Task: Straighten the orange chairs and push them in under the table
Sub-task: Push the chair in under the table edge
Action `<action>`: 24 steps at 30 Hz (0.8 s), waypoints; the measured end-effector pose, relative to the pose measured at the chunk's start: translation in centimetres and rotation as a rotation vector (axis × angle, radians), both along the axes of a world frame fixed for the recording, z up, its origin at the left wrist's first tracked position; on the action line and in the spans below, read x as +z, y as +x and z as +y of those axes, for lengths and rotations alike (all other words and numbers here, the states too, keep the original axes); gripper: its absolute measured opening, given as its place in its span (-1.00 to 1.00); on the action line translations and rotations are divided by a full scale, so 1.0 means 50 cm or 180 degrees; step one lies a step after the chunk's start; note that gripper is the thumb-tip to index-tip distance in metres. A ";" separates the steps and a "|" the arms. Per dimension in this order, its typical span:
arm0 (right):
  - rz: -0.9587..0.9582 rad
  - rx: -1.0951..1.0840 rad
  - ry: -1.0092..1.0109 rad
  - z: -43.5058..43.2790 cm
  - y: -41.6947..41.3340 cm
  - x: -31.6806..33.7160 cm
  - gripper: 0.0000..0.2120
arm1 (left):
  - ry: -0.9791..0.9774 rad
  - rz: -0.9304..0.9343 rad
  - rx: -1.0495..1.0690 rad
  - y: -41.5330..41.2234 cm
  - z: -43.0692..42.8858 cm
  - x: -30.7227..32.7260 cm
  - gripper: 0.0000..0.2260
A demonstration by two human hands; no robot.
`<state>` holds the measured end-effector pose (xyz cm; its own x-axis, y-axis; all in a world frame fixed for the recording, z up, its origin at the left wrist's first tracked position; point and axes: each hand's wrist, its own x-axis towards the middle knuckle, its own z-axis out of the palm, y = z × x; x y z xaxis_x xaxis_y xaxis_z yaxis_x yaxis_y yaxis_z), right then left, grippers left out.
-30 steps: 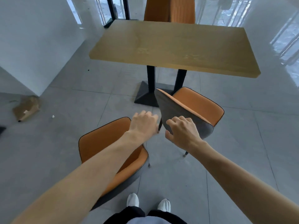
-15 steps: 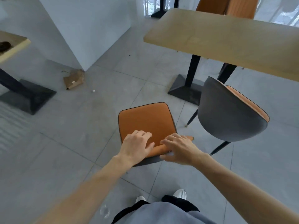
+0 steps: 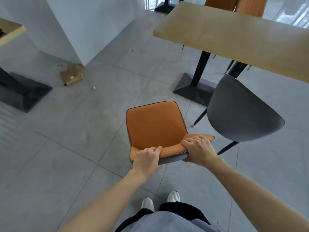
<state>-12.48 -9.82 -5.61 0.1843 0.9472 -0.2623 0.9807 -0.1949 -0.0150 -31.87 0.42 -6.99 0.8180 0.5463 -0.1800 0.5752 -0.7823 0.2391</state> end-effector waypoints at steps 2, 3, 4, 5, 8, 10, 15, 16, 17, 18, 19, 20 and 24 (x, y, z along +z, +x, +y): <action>-0.0046 -0.0039 0.0042 0.000 0.003 -0.011 -0.69 | 0.0040 -0.0043 -0.0109 0.001 0.005 -0.005 -0.57; -0.0055 -0.0058 0.0064 0.000 0.005 -0.016 -0.73 | 0.0055 -0.0055 -0.0158 0.003 0.007 -0.007 -0.57; -0.0075 -0.0070 0.0115 0.000 0.008 -0.020 -0.76 | 0.0067 -0.0045 -0.0195 0.007 0.010 -0.008 -0.56; -0.0096 -0.0078 0.0191 0.002 0.015 -0.024 -0.78 | 0.0083 -0.0023 -0.0219 0.013 0.015 -0.008 -0.55; -0.0111 -0.0102 0.0404 0.018 0.037 -0.025 -0.77 | 0.0104 0.0032 -0.0228 0.041 0.033 -0.006 -0.53; -0.0088 -0.0119 0.0523 0.032 0.055 -0.026 -0.76 | 0.0146 0.0020 -0.0222 0.061 0.049 -0.007 -0.55; -0.0066 -0.0247 0.0533 0.074 0.119 -0.034 -0.77 | 0.0274 -0.0013 -0.0177 0.128 0.095 0.001 -0.52; -0.0071 -0.0257 0.0546 0.083 0.135 -0.034 -0.76 | 0.0313 0.0004 -0.0176 0.145 0.105 0.001 -0.51; -0.0083 -0.0250 0.0570 0.092 0.150 -0.032 -0.74 | 0.0343 0.0019 -0.0177 0.161 0.116 0.001 -0.50; -0.0094 -0.0242 0.0596 0.103 0.165 -0.030 -0.73 | 0.0349 0.0030 -0.0170 0.179 0.128 -0.002 -0.50; -0.0091 -0.0249 0.0619 0.114 0.181 -0.029 -0.71 | 0.0343 0.0027 -0.0160 0.196 0.141 -0.006 -0.49; -0.0079 -0.0267 0.0646 0.126 0.198 -0.029 -0.70 | 0.0331 0.0021 -0.0146 0.213 0.155 -0.010 -0.48; -0.0063 -0.0280 0.0661 0.171 0.256 -0.031 -0.69 | 0.0370 0.0038 -0.0123 0.276 0.208 -0.013 -0.49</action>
<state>0.33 -1.28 -7.14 0.2718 0.9606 -0.0587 0.9605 -0.2745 -0.0446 -18.07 10.82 -7.65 0.8370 0.5322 -0.1271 0.5463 -0.8260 0.1388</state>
